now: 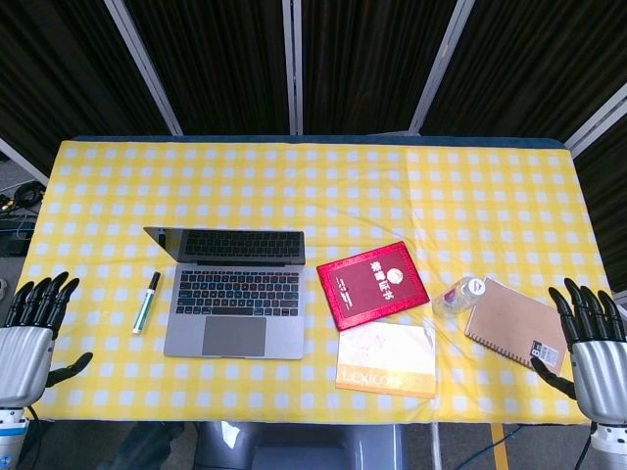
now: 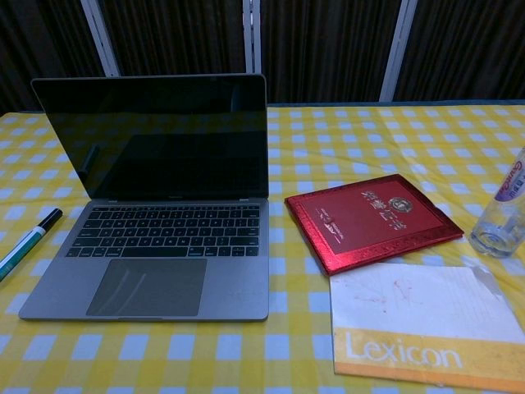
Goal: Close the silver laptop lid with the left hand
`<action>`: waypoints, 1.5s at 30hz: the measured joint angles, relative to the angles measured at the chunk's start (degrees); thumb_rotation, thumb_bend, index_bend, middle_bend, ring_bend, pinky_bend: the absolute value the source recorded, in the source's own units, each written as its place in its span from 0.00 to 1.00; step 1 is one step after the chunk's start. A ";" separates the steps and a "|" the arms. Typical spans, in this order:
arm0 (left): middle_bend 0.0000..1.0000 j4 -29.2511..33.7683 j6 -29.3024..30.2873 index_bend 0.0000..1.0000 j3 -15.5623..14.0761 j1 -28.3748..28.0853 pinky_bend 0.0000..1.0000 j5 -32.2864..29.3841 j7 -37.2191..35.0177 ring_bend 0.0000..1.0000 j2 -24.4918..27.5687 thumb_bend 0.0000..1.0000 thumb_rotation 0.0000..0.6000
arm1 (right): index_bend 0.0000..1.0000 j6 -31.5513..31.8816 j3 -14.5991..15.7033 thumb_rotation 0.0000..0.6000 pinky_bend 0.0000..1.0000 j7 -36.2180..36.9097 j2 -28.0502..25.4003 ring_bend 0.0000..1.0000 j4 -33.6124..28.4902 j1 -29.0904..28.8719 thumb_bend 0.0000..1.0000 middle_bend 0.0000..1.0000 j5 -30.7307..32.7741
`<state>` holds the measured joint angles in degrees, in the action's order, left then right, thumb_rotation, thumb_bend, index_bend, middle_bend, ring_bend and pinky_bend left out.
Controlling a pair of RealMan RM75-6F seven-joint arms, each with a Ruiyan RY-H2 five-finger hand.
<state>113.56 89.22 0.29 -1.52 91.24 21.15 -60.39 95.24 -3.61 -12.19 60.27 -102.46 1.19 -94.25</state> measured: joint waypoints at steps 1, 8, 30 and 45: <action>0.00 -0.04 0.05 0.00 0.01 0.02 0.00 0.05 0.00 0.00 -0.03 0.00 1.00 | 0.05 -0.05 0.00 1.00 0.00 -0.01 -0.01 0.00 0.00 -0.01 0.00 0.00 0.05; 0.00 0.12 0.01 0.00 -0.12 0.12 0.00 0.21 -0.05 0.00 -0.01 0.01 1.00 | 0.05 -0.59 0.12 1.00 0.00 -0.26 0.06 0.00 0.13 -0.07 0.00 0.00 0.26; 0.00 4.54 -23.18 0.00 13.09 -21.20 0.00 -18.20 5.47 0.00 -1.24 1.00 1.00 | 0.05 -3.11 -0.07 1.00 0.00 1.73 -0.29 0.00 0.65 -0.75 0.00 0.00 2.94; 0.00 -3.69 -33.64 0.00 18.76 -38.11 0.02 -44.05 12.73 0.00 -8.29 1.00 1.00 | 0.05 -3.76 -0.46 1.00 0.00 3.14 -0.78 0.00 0.95 -1.07 0.00 0.00 4.17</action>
<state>109.87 55.58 19.05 -39.64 47.19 33.88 -68.69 91.49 -4.07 -9.04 59.48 -101.51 0.12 -90.08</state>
